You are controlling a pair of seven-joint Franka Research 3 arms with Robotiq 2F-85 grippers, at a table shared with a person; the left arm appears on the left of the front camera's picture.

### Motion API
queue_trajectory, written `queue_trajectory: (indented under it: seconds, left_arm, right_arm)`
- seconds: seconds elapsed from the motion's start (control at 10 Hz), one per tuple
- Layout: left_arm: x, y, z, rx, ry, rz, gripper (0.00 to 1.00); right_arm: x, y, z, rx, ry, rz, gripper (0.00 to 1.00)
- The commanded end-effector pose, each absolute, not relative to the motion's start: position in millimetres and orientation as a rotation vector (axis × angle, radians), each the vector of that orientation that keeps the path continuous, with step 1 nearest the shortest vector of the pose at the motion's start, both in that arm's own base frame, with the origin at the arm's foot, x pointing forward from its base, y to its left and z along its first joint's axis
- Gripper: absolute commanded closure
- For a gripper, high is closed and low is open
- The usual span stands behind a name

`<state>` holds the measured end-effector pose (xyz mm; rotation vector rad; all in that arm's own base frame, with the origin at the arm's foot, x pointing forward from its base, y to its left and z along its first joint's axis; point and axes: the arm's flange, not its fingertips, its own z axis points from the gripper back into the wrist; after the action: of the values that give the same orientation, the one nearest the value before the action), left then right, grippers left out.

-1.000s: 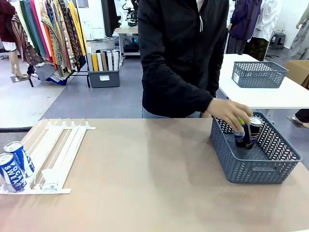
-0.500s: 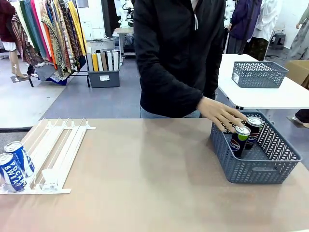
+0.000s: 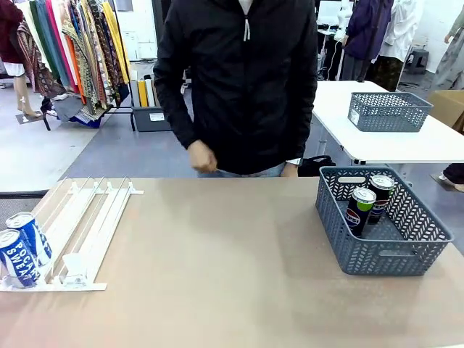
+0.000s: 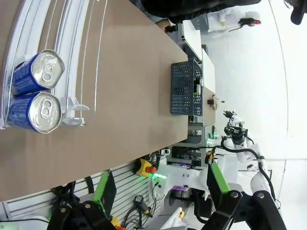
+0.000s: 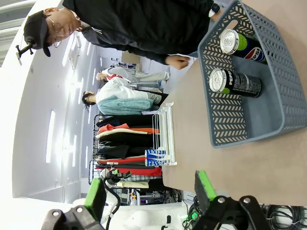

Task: Retrieve and store the cans from the dispenser.
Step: Pick up one can from the Automatic Can Dispenser and place it in the middle of the table.

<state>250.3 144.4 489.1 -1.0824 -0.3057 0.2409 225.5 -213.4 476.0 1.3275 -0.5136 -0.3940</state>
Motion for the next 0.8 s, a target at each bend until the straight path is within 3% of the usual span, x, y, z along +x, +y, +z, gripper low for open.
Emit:
queue_trajectory:
  seconds: [0.0,0.2,0.4,0.7]
  left_arm:
    - [250,144,489,-1.082,-0.306,0.241,0.00]
    - [267,118,477,-0.655,-0.217,0.158,0.00]
    - [256,100,479,-0.448,-0.183,-0.005,0.00]
    - [265,61,471,-0.180,-0.275,-0.194,0.00]
  right_arm:
    - [227,-214,478,1.342,-0.541,-0.374,0.00]
    - [227,-214,478,1.342,-0.541,-0.374,0.00]
    - [227,-214,478,1.342,-0.541,-0.374,0.00]
    - [227,-214,478,1.342,-0.541,-0.374,0.00]
